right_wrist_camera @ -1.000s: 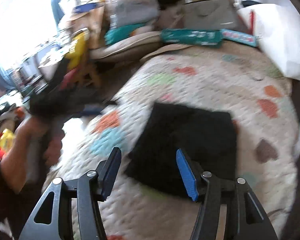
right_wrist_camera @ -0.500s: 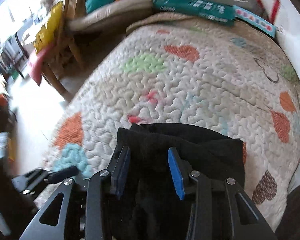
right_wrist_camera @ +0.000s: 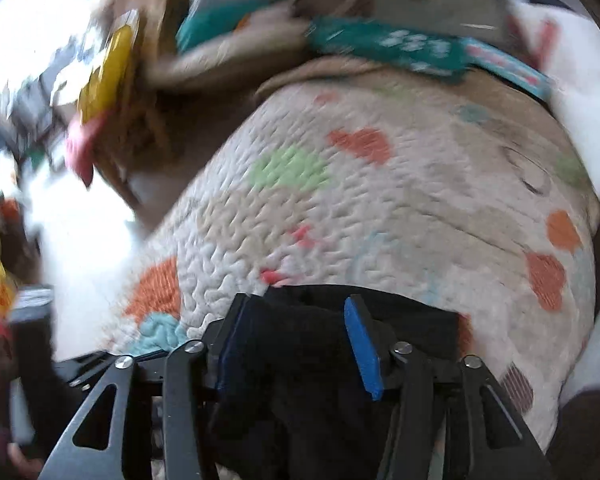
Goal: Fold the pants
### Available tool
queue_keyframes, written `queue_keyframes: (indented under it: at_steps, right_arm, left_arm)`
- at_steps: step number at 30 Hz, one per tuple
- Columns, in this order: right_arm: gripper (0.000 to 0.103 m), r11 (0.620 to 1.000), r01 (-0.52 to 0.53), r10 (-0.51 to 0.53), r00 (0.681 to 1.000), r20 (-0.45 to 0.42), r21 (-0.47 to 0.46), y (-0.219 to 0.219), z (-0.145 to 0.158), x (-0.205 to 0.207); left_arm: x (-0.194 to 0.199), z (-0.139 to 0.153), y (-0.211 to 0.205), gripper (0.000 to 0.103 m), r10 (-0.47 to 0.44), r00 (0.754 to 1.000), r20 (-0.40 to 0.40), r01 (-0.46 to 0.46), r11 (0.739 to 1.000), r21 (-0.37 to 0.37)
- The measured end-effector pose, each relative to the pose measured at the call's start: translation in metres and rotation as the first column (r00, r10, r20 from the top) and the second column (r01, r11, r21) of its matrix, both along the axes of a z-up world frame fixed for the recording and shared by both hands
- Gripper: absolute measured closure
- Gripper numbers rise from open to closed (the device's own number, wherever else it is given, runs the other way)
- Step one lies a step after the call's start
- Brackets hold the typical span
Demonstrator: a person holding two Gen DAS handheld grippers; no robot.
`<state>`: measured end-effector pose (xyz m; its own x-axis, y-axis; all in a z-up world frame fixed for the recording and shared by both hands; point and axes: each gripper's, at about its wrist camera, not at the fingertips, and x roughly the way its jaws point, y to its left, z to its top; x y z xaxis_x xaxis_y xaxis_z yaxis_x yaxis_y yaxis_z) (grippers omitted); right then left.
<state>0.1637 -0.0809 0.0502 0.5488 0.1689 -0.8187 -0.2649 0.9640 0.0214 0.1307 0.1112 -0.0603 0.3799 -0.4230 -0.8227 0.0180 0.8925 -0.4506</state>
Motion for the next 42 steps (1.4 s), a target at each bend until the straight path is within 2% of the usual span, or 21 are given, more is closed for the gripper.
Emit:
queue_keyframes:
  at_steps: [3, 6, 9, 11, 13, 15, 17, 23, 27, 28, 29, 33, 36, 42]
  right_arm:
    - [0.039, 0.992, 0.125, -0.126, 0.991, 0.05, 0.027, -0.054, 0.006, -0.029]
    - [0.039, 0.965, 0.26, -0.261, 0.963, 0.058, 0.026, -0.103, -0.01, -0.058]
    - [0.039, 0.933, 0.352, -0.354, 0.935, 0.017, 0.07, -0.136, -0.033, -0.081]
    - [0.039, 0.91, 0.396, -0.395, 0.918, -0.033, 0.125, -0.149, -0.049, -0.089]
    - [0.039, 0.883, 0.436, -0.428, 0.9, -0.079, 0.174, -0.153, -0.058, -0.093]
    - [0.039, 0.87, 0.443, -0.432, 0.897, -0.095, 0.217, -0.147, -0.06, -0.1]
    - [0.039, 0.873, 0.43, -0.423, 0.903, -0.079, 0.232, -0.137, -0.057, -0.114]
    - [0.037, 0.894, 0.403, -0.401, 0.915, -0.052, 0.198, -0.11, -0.068, -0.156]
    - [0.035, 0.913, 0.367, -0.362, 0.93, -0.061, 0.177, -0.095, -0.078, -0.171]
    - [0.035, 0.917, 0.358, -0.352, 0.934, -0.065, 0.174, -0.093, -0.079, -0.171]
    - [0.035, 0.919, 0.349, -0.343, 0.937, -0.065, 0.185, -0.092, -0.079, -0.172]
    - [0.035, 0.907, 0.344, -0.348, 0.937, -0.026, 0.242, -0.102, -0.059, -0.169]
    - [0.034, 0.9, 0.341, -0.347, 0.937, -0.025, 0.27, -0.113, -0.038, -0.152]
    - [0.031, 0.922, 0.332, -0.332, 0.943, -0.035, 0.201, -0.122, -0.019, -0.106]
  left_arm:
    - [-0.003, 0.009, 0.003, 0.04, 0.042, 0.998, 0.05, -0.044, 0.998, 0.035]
    - [-0.011, 0.029, 0.0, 0.04, 0.046, 0.989, 0.14, -0.051, 0.998, 0.035]
    - [-0.016, 0.044, -0.013, 0.039, 0.029, 0.978, 0.205, -0.046, 0.996, 0.081]
    - [-0.012, 0.045, -0.025, 0.039, 0.015, 0.981, 0.195, -0.039, 0.992, 0.121]
    - [-0.012, 0.045, -0.038, 0.039, -0.019, 0.985, 0.174, -0.009, 0.988, 0.157]
    - [-0.021, 0.047, -0.048, 0.039, -0.037, 0.984, 0.174, 0.001, 0.979, 0.204]
    - [-0.035, 0.051, -0.052, 0.039, -0.04, 0.982, 0.185, -0.003, 0.974, 0.225]
    - [-0.085, 0.05, -0.068, 0.034, -0.018, 0.976, 0.216, -0.072, 0.913, 0.401]
    - [-0.104, 0.047, -0.071, 0.031, -0.013, 0.98, 0.198, -0.076, 0.897, 0.435]
    - [-0.105, 0.046, -0.07, 0.031, -0.011, 0.982, 0.191, -0.074, 0.9, 0.43]
    - [-0.104, 0.047, -0.067, 0.031, -0.004, 0.983, 0.181, -0.07, 0.915, 0.398]
    - [-0.082, 0.05, -0.057, 0.029, -0.009, 0.991, 0.136, -0.015, 0.984, 0.175]
    - [-0.054, 0.054, -0.051, 0.028, -0.01, 0.992, 0.128, 0.001, 0.998, 0.066]
    - [-0.016, 0.057, -0.06, 0.027, -0.028, 0.989, 0.144, 0.018, 0.998, 0.068]
